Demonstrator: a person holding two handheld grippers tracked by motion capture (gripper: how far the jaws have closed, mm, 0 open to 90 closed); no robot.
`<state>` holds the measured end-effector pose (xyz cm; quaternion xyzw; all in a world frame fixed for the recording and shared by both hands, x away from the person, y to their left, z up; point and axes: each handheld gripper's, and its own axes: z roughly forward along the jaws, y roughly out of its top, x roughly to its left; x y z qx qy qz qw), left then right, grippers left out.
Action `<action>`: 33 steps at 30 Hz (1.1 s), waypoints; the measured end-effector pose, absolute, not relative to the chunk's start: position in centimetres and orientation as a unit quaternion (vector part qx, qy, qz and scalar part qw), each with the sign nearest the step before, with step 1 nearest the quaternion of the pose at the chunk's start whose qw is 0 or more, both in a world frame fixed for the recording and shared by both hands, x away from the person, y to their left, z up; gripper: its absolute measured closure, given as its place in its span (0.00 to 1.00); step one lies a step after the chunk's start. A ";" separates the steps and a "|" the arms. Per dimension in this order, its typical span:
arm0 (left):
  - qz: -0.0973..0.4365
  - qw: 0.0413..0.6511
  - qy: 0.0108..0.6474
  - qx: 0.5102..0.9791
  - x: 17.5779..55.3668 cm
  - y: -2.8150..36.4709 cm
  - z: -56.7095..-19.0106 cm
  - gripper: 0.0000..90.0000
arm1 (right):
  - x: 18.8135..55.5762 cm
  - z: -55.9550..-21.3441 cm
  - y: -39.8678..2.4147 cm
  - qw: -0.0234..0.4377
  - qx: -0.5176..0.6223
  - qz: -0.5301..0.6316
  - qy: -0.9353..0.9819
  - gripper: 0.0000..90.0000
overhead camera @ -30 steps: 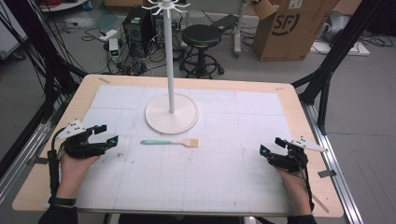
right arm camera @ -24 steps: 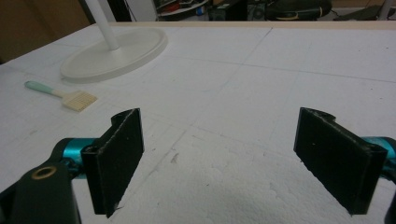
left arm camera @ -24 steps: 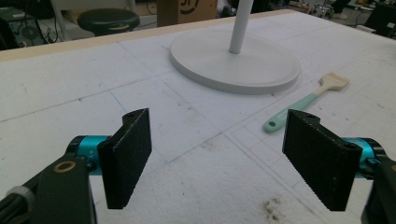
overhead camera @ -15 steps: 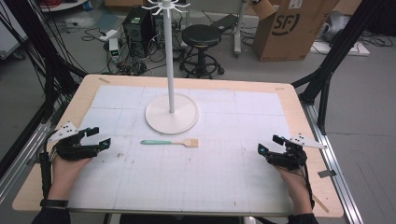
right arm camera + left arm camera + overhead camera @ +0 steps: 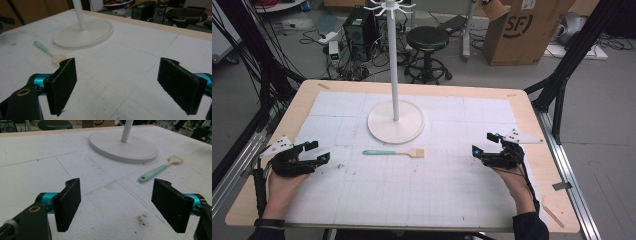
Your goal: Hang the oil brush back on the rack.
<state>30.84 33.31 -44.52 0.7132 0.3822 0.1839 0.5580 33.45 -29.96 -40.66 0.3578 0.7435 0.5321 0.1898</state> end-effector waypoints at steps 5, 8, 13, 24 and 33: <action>0.182 0.550 0.382 0.720 31.0 32.8 -44.8 0.24 | 34.5 -40.5 -28.1 0.180 0.339 0.524 0.760 0.16; 0.188 0.546 0.383 0.722 30.9 32.7 -44.8 0.23 | 35.4 -40.3 -26.1 0.165 0.323 0.522 0.772 0.16; 0.188 0.545 0.388 0.719 31.0 32.7 -44.8 0.22 | 36.2 -40.2 -24.0 0.148 0.304 0.518 0.786 0.16; 0.188 0.543 0.391 0.719 31.0 32.8 -44.9 0.22 | 38.2 -40.4 -18.4 0.109 0.254 0.509 0.815 0.16; 0.189 0.540 0.397 0.718 31.1 32.7 -44.9 0.22 | 39.1 -41.6 -14.6 0.081 0.228 0.487 0.839 0.20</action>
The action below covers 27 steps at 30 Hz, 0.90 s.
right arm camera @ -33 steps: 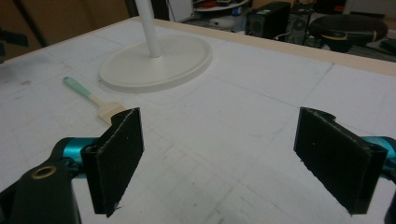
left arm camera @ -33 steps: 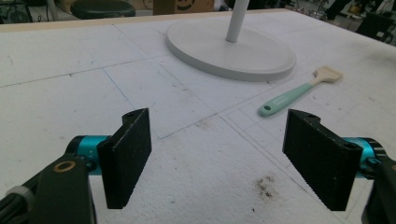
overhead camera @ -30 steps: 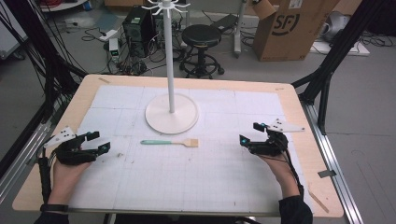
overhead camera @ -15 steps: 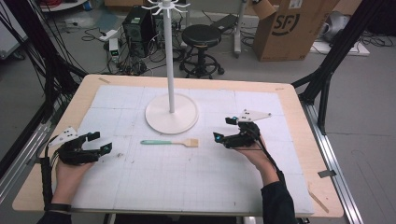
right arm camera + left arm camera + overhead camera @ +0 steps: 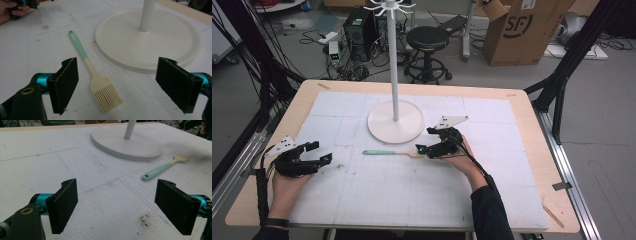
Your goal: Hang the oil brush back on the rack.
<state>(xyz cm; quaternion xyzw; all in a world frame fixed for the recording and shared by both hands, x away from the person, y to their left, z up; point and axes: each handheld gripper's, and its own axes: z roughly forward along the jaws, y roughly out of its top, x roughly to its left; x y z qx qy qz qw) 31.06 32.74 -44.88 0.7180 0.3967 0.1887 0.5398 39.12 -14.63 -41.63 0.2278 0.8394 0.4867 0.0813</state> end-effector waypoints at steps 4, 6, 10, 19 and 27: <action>0.188 0.539 0.398 0.718 31.1 32.8 -44.9 0.22 | 39.4 -41.9 -12.9 0.066 0.213 0.477 0.850 0.21; 0.189 0.539 0.397 0.718 31.1 32.8 -44.9 0.22 | 39.5 -42.0 -12.0 0.057 0.203 0.476 0.853 0.23; 0.188 0.540 0.398 0.718 31.1 32.8 -44.9 0.22 | 39.7 -42.5 -10.4 0.042 0.188 0.465 0.864 0.28; 0.187 0.541 0.400 0.716 31.1 32.8 -44.9 0.22 | 40.2 -43.7 -8.9 0.036 0.174 0.435 0.883 0.50; 0.188 0.539 0.401 0.717 31.1 32.7 -44.9 0.23 | 40.3 -44.0 -8.6 0.037 0.163 0.421 0.892 0.66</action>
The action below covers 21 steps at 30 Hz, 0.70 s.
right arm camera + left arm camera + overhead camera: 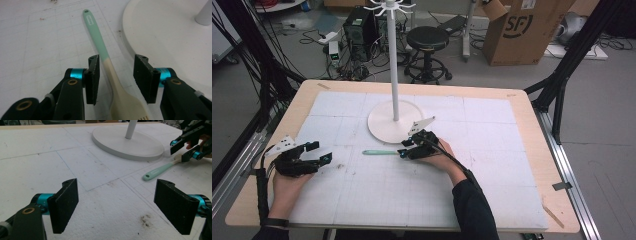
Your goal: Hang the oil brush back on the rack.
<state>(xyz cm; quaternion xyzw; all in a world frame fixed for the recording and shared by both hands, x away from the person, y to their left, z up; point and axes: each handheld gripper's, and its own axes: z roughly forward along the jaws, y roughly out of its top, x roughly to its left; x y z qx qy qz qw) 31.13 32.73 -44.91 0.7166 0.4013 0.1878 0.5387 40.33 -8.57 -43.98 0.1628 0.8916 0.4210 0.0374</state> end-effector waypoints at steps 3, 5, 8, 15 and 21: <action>0.187 0.538 0.402 0.717 31.1 32.7 -44.9 0.23 | 40.3 -44.1 -8.1 0.035 0.154 0.409 0.899 0.71; 0.188 0.538 0.402 0.717 31.1 32.7 -44.9 0.23 | 40.4 -44.3 -7.8 0.034 0.147 0.401 0.904 0.73; 0.188 0.537 0.404 0.716 31.1 32.7 -44.9 0.23 | 40.4 -44.5 -7.6 0.040 0.142 0.393 0.908 0.78; 0.189 0.536 0.408 0.715 31.2 32.7 -44.9 0.23 | 40.1 -44.4 -7.5 0.053 0.128 0.386 0.912 0.88; 0.191 0.535 0.408 0.715 31.2 32.7 -44.9 0.23 | 39.7 -44.1 -7.5 0.045 0.127 0.379 0.915 0.91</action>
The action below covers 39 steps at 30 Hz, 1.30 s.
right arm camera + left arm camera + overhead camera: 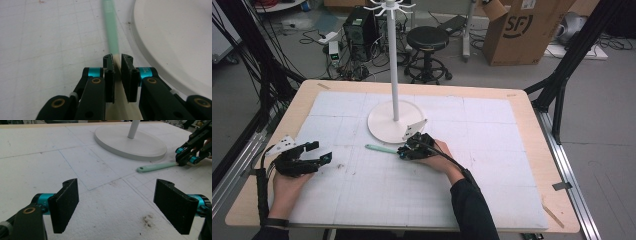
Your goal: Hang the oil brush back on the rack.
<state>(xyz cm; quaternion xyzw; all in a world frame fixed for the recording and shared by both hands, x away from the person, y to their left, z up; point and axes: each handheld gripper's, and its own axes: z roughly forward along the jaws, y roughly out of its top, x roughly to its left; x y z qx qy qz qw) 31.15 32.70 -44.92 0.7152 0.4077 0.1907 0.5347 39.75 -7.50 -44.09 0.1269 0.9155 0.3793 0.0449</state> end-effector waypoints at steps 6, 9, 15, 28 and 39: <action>0.192 0.533 0.407 0.716 31.1 32.7 -44.9 0.24 | 39.3 -43.9 -7.3 0.038 0.117 0.370 0.921 0.91; 0.192 0.533 0.407 0.716 31.1 32.7 -44.9 0.23 | 39.4 -44.0 -7.4 0.032 0.123 0.372 0.919 0.91; 0.192 0.533 0.408 0.716 31.1 32.6 -44.9 0.24 | 39.1 -43.6 -7.3 0.038 0.125 0.368 0.921 0.92; 0.193 0.532 0.408 0.717 31.1 32.6 -44.9 0.23 | 38.1 -38.2 -10.8 0.043 0.176 0.463 0.867 0.92; 0.195 0.530 0.407 0.718 31.1 32.5 -44.9 0.22 | 37.5 -31.8 -15.5 0.089 0.224 0.515 0.822 0.92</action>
